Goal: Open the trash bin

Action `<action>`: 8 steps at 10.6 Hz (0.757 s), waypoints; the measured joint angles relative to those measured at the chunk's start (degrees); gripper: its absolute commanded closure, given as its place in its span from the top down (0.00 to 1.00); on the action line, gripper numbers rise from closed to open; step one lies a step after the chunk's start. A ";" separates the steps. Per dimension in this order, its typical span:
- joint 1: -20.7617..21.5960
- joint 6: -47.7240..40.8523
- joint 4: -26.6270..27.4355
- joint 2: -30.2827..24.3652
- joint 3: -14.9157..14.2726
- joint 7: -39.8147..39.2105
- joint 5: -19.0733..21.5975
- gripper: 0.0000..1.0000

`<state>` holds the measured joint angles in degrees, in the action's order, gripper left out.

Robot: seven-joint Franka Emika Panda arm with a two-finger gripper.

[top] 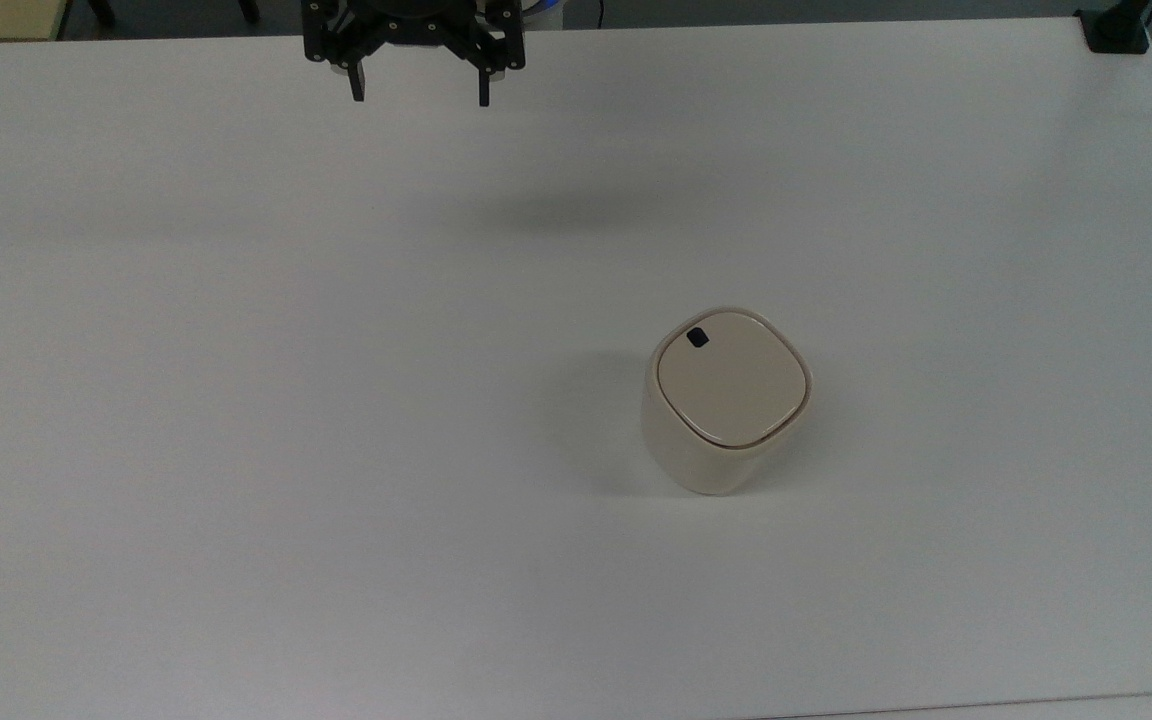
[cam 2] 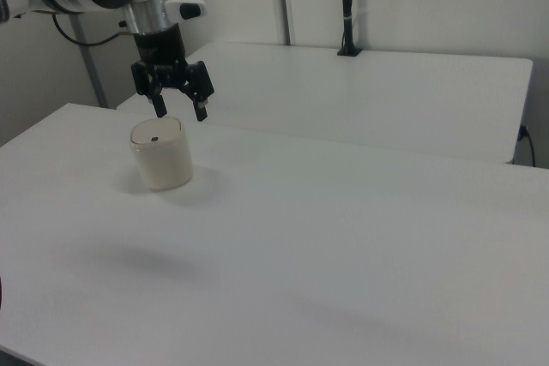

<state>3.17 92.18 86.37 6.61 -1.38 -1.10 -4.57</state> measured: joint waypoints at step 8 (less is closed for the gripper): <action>-0.02 0.00 0.00 0.00 -0.01 0.00 0.00 0.18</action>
<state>3.15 92.18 86.37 6.61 -1.40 -1.10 -4.57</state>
